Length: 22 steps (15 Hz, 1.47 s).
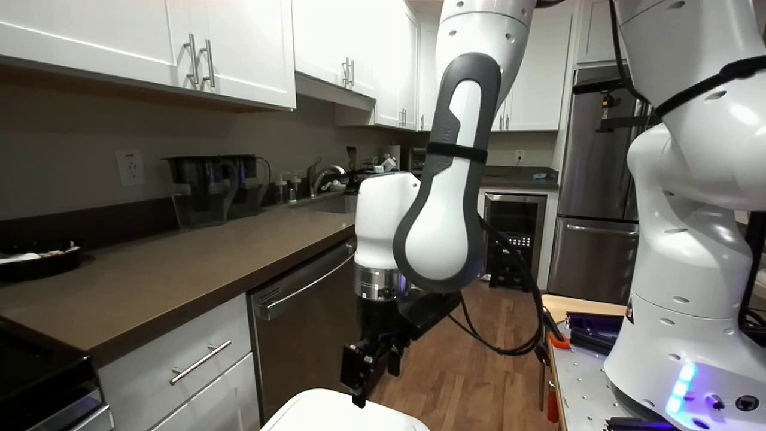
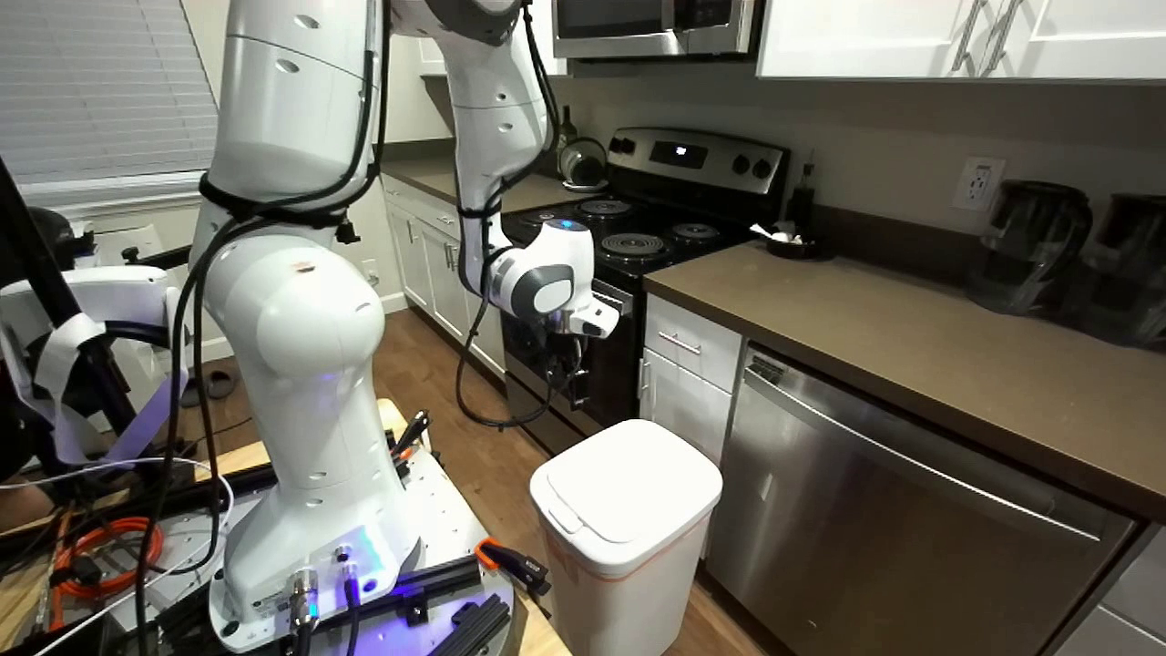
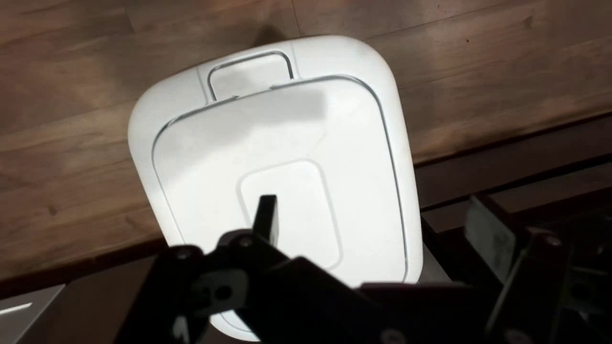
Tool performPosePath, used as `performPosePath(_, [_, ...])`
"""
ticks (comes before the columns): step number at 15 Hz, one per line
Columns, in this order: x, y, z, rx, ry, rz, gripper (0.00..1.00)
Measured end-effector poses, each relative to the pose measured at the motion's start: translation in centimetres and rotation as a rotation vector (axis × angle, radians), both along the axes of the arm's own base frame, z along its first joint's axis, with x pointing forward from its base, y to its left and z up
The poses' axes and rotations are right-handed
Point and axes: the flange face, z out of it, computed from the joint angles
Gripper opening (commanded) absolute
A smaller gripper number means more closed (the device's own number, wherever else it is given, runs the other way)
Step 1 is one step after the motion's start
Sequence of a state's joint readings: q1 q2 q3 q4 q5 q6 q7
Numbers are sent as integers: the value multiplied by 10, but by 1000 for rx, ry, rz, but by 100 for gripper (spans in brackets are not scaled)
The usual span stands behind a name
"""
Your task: Open the bin
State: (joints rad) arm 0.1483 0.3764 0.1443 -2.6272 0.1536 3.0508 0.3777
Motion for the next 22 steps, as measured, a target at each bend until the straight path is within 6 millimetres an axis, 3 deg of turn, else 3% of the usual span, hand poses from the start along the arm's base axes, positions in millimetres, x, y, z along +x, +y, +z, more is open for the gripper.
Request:
performPosePath(6, [-21,-4,-58,-12,54,110,100])
performPosePath(10, [-21,-14,-100,-24,108,180,98])
performPosePath(12, [-19,-17,-120,-26,127,214,73])
performPosePath(17, [-18,-27,-162,-33,165,271,42])
performPosePath(19, [-18,-32,-174,-37,176,282,35])
performPosePath(22, [-18,-39,-186,-45,186,294,16])
